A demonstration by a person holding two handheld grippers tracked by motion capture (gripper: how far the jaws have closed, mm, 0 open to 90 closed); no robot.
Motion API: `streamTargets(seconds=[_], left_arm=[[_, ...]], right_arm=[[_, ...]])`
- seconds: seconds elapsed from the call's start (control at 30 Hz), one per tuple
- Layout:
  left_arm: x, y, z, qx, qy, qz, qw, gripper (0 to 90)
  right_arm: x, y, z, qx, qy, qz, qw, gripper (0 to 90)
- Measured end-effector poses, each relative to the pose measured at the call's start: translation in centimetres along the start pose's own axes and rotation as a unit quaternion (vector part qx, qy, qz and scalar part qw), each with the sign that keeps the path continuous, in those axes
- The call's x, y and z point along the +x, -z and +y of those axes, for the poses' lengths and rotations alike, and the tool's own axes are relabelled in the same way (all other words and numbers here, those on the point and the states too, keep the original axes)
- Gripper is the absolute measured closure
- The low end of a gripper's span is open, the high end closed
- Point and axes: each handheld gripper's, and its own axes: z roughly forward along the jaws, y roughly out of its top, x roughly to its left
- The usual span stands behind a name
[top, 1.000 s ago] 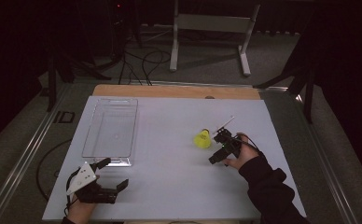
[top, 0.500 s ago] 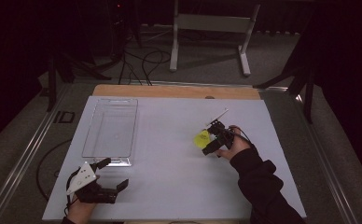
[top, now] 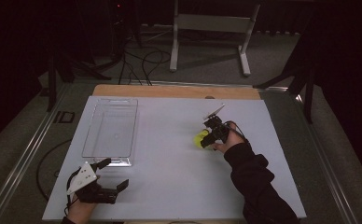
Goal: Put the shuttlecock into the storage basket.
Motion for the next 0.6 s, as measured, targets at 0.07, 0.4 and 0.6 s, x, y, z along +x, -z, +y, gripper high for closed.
streamTargets(seconds=[0.07,0.4,0.6], left_arm=[[0.0,0.0,0.0,0.001,-0.001,-0.001,1.0000,0.2],[0.1,-0.1,0.0,0.000,0.001,-0.003,1.0000,0.2],[0.0,-0.1,0.0,0.001,-0.001,-0.003,1.0000,0.2]], right_arm=[[0.0,-0.3,0.2,0.000,-0.003,-0.003,1.0000,26.0],[0.2,-1.3,0.9,0.012,-0.015,-0.016,0.9997,46.8],[0.1,-1.7,0.9,0.019,-0.022,-0.024,0.9993,60.3]])
